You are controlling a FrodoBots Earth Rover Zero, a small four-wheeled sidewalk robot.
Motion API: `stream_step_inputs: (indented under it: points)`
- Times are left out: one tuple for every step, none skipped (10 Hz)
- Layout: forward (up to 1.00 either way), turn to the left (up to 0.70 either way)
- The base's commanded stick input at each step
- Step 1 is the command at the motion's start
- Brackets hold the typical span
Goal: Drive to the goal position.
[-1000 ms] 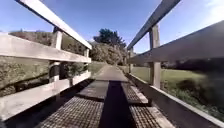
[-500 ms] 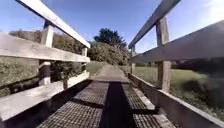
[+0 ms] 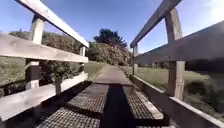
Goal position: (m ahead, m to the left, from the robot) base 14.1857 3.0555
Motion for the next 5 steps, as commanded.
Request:
stream_step_inputs:
  points:
    - [0.5,0.0]
    - [0.5,0.0]
    - [0.5,0.0]
    - [0.5,0.0]
    - [0.5,0.0]
